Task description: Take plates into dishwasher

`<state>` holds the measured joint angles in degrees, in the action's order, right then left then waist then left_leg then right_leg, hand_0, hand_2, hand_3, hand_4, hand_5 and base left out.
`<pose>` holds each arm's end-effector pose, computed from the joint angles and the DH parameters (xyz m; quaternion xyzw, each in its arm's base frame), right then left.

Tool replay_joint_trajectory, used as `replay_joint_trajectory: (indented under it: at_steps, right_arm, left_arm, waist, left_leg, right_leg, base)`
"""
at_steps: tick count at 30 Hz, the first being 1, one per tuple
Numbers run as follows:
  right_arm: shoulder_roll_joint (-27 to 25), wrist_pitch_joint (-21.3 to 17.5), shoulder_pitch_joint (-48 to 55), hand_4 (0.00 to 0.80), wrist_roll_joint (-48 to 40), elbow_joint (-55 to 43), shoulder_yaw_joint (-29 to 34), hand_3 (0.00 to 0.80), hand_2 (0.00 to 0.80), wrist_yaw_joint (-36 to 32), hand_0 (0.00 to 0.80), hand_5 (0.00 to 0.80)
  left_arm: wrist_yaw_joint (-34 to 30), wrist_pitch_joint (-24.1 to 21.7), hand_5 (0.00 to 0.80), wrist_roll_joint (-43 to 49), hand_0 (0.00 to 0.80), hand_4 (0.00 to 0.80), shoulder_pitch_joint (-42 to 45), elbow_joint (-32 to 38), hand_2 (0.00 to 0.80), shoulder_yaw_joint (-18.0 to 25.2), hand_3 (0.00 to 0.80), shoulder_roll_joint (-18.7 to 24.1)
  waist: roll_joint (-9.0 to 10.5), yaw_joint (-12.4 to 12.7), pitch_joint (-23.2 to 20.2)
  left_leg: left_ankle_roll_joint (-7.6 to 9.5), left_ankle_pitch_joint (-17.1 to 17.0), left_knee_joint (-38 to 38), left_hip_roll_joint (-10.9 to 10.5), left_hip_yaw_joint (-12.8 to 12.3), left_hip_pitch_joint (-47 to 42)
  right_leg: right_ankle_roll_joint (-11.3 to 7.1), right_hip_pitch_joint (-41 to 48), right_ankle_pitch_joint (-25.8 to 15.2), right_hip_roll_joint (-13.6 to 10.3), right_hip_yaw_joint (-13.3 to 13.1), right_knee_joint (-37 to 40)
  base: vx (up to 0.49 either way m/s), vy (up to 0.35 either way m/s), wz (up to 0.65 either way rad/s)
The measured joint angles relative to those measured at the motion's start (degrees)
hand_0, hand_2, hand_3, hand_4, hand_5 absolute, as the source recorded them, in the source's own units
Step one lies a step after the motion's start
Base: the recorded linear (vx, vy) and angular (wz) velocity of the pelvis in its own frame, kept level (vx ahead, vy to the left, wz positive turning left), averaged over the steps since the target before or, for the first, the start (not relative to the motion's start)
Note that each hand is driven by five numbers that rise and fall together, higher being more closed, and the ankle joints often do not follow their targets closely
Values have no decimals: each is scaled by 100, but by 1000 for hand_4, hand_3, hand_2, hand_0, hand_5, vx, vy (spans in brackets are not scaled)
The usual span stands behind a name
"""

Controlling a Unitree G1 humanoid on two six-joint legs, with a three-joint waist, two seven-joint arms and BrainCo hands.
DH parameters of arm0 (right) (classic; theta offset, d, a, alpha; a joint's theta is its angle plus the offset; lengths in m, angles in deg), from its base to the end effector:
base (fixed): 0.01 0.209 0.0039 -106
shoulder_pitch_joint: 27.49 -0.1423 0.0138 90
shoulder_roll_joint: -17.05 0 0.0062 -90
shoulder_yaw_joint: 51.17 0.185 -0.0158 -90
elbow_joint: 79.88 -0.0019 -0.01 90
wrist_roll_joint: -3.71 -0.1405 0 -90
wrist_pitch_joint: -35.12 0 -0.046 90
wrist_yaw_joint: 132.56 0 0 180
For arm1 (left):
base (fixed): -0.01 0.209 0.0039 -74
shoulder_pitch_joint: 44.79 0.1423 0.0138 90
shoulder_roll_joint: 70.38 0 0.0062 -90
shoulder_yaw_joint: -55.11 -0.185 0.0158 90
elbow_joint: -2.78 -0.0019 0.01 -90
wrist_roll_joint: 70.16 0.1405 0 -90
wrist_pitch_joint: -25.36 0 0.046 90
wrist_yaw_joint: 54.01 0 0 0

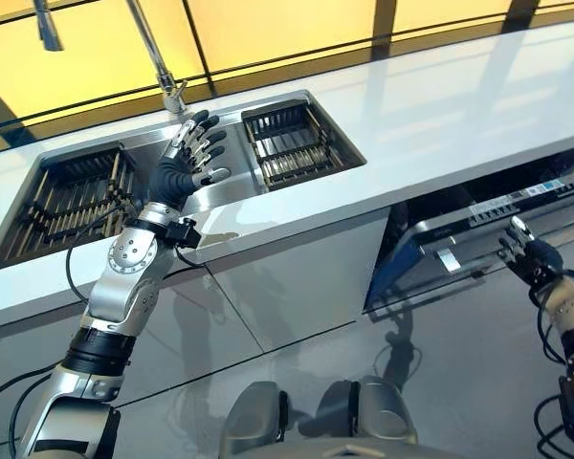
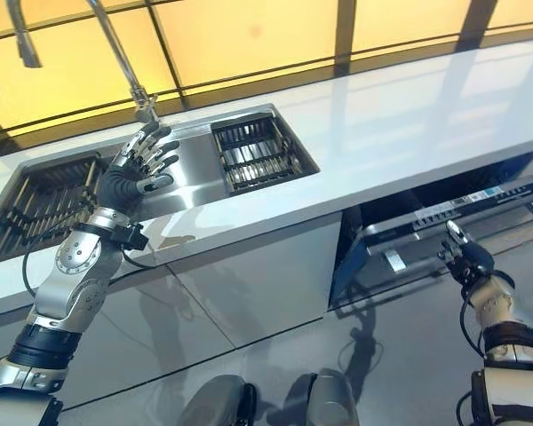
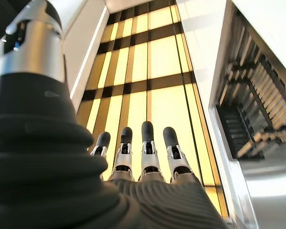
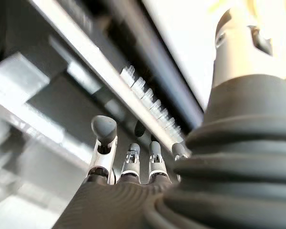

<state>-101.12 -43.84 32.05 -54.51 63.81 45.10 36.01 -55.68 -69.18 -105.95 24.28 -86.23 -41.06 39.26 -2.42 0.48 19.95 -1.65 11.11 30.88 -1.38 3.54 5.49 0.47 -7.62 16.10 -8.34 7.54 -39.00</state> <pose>0.2594 -0.3614 0.0945 0.2428 0.0897 -0.1556 0.9533 0.2620 0.2178 0.1564 0.0068 -0.1890 -0.1128 0.9755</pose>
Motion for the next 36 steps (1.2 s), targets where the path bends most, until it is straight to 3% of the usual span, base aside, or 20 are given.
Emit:
replay_joint_trajectory:
  at_steps: [10,12,18,23,30,36]
  right_arm:
    - [-65,-83,-290,0,14,56,-14,0,0,0,0,0]
    - [-68,-99,-218,0,148,68,-21,0,0,83,0,0]
    - [118,-376,-42,0,1235,-47,-341,0,0,972,0,0]
    - [473,-526,832,0,1679,-1225,-454,0,0,1913,0,0]
    - [1439,-552,2284,0,2588,-2819,-394,0,0,2696,0,0]
    - [2201,-436,2869,0,3748,-4217,-417,0,0,3109,0,0]
  left_arm:
    - [-90,-94,0,-3,0,0,0,-31,0,-23,0,156]
    - [-113,-98,0,-7,0,0,0,-31,0,-30,0,158]
    - [13,-228,0,-8,0,0,1,-24,0,-155,0,151]
    - [232,-356,0,-2,0,0,36,-19,0,-181,0,20]
    - [536,-489,0,58,0,0,544,225,0,-82,0,-370]
    - [631,-585,0,142,0,0,968,321,0,223,0,-878]
  waist:
    - [158,33,-154]
    - [171,34,-234]
    - [173,31,-644]
    - [179,-3,-1003]
    - [183,-251,-1236]
    - [195,-461,-1263]
  left_leg:
    - [-147,-161,-543,-64,127,-336]
    - [-109,-230,-804,-63,117,-471]
    - [-72,-761,-2016,58,-28,-803]
    - [-27,-1022,-2723,160,-191,-1027]
    - [69,-1228,-3490,147,-355,-1396]
    - [82,-1248,-3595,123,-516,-1385]
  right_leg:
    - [-63,377,-33,16,69,469]
    - [-71,467,-99,10,62,681]
    - [-166,648,-639,201,-47,1734]
    - [-227,851,-1073,368,-176,2645]
    - [-364,1461,-1745,438,-480,4125]
    - [-397,1484,-1895,421,-642,4419]
  base:
    - [-6,14,9]
    - [-26,91,-1]
    - [-29,108,-12]
    - [-11,142,-18]
    - [-30,141,-11]
    - [10,91,-12]
